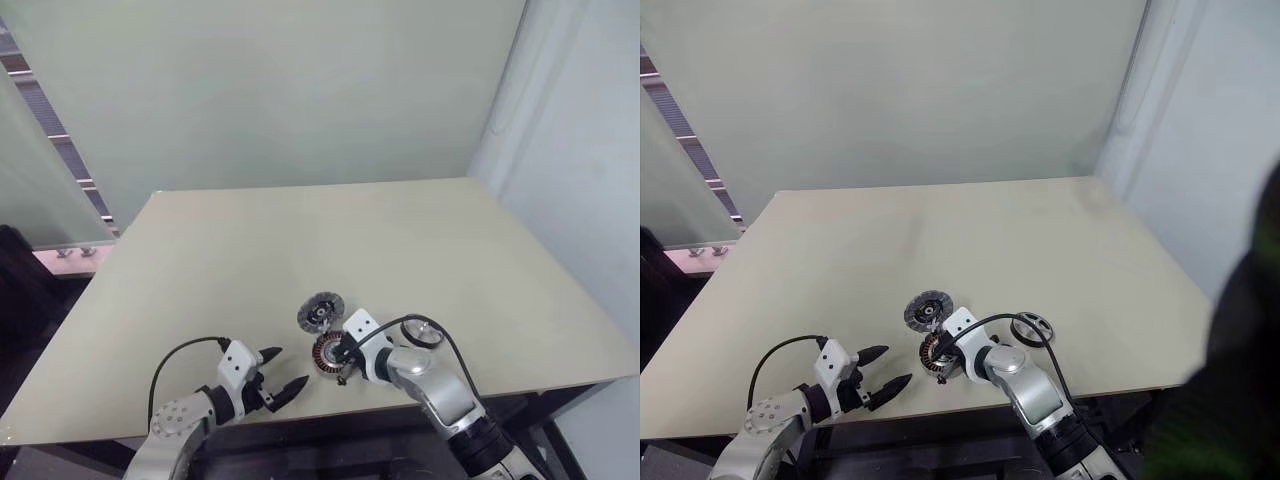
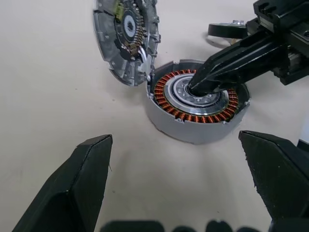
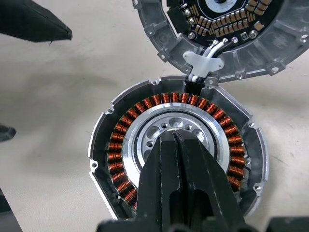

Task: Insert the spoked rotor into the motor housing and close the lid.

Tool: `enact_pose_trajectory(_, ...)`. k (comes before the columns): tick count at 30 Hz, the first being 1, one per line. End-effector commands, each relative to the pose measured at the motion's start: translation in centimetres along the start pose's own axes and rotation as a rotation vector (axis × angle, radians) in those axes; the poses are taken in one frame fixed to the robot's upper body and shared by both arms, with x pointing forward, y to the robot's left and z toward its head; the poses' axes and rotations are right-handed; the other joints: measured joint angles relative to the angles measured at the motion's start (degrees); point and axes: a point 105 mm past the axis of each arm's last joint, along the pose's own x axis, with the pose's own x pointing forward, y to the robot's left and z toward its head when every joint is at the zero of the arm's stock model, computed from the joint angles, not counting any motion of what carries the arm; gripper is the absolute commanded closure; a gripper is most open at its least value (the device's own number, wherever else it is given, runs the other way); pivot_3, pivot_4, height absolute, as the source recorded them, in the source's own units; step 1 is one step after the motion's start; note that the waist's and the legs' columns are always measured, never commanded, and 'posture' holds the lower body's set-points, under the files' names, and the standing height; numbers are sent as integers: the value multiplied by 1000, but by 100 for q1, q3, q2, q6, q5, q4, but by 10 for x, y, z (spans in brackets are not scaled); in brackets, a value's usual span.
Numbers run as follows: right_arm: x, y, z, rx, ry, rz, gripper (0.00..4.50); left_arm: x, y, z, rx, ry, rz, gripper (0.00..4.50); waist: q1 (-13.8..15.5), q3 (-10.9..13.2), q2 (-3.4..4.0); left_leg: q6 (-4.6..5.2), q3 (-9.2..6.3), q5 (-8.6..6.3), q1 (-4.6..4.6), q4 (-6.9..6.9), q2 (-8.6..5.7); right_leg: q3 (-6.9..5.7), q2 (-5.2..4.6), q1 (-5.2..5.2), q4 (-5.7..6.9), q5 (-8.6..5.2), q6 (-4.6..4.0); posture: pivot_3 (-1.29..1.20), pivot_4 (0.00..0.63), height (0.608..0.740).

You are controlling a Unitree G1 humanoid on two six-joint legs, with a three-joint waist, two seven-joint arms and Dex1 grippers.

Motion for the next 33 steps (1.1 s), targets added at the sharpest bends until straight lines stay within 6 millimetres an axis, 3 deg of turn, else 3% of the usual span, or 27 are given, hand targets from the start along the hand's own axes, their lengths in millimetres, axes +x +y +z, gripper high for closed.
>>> enact_pose_trajectory(1, 1, -9, 13, -14, -38, -46, 4464, 2, -3, 11, 37, -33, -16, 0, 0, 0, 0, 0, 0, 0, 1, 2, 1, 0, 0, 1, 0, 0, 0, 0, 0, 740)
enact_pose_trajectory(21, -1, -7, 27, 17, -101, -20, 4464, 4, -6, 10, 28, -35, -26, 0, 0, 0, 1, -5, 5, -8, -1, 1, 5, -3, 0, -4, 0, 5, 9, 0, 0, 740)
enact_pose_trajectory(33, 3, -6, -1, -21, 16, -26, 4464, 5, -5, 11, 31, -38, -23, 0, -1, -1, 1, -7, 3, -10, 5, -12, 6, -7, 0, -3, -1, 6, 10, 0, 0, 740)
